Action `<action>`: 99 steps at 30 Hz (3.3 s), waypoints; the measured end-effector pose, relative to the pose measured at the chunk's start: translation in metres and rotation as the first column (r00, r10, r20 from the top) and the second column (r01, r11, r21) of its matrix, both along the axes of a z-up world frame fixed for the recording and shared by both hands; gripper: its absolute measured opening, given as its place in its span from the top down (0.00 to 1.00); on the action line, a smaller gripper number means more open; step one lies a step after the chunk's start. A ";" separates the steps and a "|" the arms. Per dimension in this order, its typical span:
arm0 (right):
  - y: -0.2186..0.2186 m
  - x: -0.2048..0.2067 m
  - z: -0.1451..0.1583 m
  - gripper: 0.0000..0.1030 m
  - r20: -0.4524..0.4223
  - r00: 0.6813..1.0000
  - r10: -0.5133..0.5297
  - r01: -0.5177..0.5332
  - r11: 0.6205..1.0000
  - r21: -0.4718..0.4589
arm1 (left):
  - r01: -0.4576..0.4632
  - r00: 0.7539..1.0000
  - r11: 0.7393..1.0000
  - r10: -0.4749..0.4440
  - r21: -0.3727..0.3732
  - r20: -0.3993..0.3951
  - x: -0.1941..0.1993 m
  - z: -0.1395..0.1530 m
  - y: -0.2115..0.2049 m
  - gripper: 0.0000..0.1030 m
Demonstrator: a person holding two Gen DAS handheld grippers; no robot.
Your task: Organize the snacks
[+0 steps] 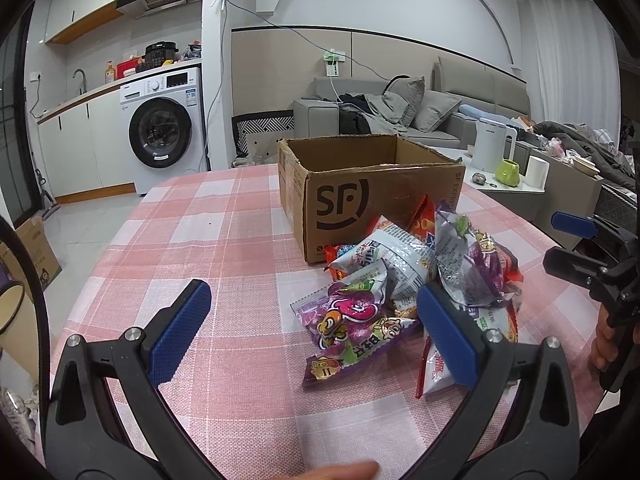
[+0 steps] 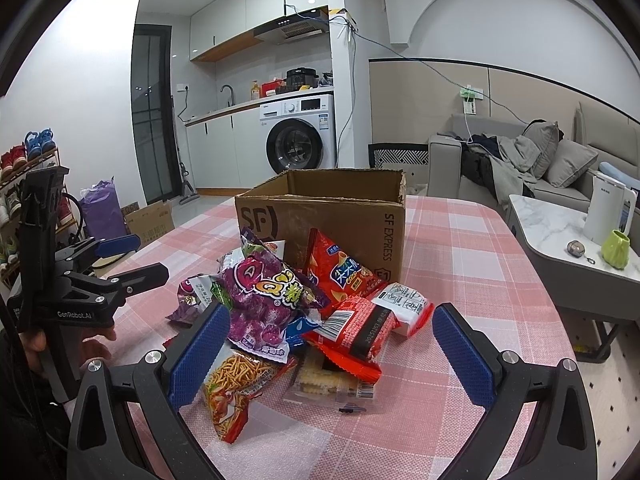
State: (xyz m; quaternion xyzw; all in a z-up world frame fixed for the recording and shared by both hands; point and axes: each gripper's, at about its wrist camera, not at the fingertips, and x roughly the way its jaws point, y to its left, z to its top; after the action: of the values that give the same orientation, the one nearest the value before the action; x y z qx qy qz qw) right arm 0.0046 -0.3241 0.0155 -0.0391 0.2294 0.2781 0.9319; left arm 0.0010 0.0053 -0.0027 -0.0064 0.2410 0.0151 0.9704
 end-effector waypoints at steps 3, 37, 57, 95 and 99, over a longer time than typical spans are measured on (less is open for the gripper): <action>0.001 0.001 0.000 0.00 -0.002 1.000 0.002 -0.002 1.000 -0.002 | -0.005 1.000 1.000 0.005 0.002 -0.005 0.000 0.000 0.000 0.00; -0.003 0.059 -0.021 0.03 -0.261 0.952 -0.158 0.143 0.987 -0.078 | 0.041 0.989 0.998 -0.049 -0.056 -0.140 0.035 -0.011 -0.001 0.03; 0.003 0.079 -0.042 0.46 -0.429 0.903 -0.023 0.047 0.998 0.046 | 0.148 0.927 0.975 -0.195 -0.163 -0.322 0.068 -0.048 -0.008 0.39; -0.017 0.036 -0.010 0.68 -0.212 0.975 -0.065 0.072 0.997 0.023 | 0.162 0.964 0.973 -0.192 -0.167 -0.182 0.019 -0.010 -0.003 0.56; -0.018 0.033 -0.003 0.68 -0.194 0.979 -0.062 0.073 0.996 0.049 | 0.160 0.969 0.974 -0.186 -0.162 -0.159 0.013 0.001 -0.001 0.56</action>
State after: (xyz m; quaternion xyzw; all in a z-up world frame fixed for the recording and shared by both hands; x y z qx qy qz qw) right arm 0.0376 -0.3426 0.0123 0.0221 0.3116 0.2551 0.9150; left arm 0.0138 0.0041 -0.0014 -0.0560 0.3247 -0.0875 0.9401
